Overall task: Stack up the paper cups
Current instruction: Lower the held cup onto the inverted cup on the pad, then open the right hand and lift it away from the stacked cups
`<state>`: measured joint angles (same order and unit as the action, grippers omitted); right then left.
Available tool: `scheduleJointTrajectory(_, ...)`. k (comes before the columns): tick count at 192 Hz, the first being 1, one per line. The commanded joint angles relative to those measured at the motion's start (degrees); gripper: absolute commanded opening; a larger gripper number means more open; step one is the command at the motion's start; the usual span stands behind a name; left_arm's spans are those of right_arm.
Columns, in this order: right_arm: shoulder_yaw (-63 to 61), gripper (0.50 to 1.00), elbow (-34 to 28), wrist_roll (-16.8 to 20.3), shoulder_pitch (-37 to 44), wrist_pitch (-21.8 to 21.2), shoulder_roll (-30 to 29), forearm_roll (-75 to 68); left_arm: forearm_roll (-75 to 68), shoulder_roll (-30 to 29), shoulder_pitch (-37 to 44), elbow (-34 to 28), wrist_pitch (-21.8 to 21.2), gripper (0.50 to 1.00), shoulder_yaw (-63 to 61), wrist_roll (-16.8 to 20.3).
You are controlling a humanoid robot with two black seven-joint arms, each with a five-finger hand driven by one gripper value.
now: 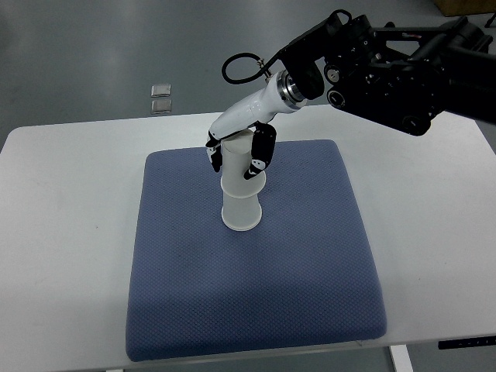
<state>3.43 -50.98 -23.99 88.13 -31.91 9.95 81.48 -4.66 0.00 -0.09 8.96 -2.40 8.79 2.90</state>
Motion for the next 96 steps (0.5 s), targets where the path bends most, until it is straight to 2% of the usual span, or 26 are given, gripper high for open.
scheduleJointTrajectory(1, 0.0, 0.699, 0.4, 0.0, -0.6, 0.4, -0.5, 0.1, 0.0, 0.0, 0.0, 0.0, 0.0, 1.000, 0.0, 0.0)
scheduleJointTrajectory(84, 0.1, 0.711, 2.6, 0.1, -3.3, 2.1, -1.1, 0.3, 0.0, 0.0, 0.0, 0.0, 0.0, 1.000, 0.0, 0.0)
scheduleJointTrajectory(96, 0.1, 0.750, 2.6, 0.2, -3.4, 2.2, -1.1, 0.3, 0.0, 0.0, 0.0, 0.0, -0.1, 1.000, 0.0, 0.0)
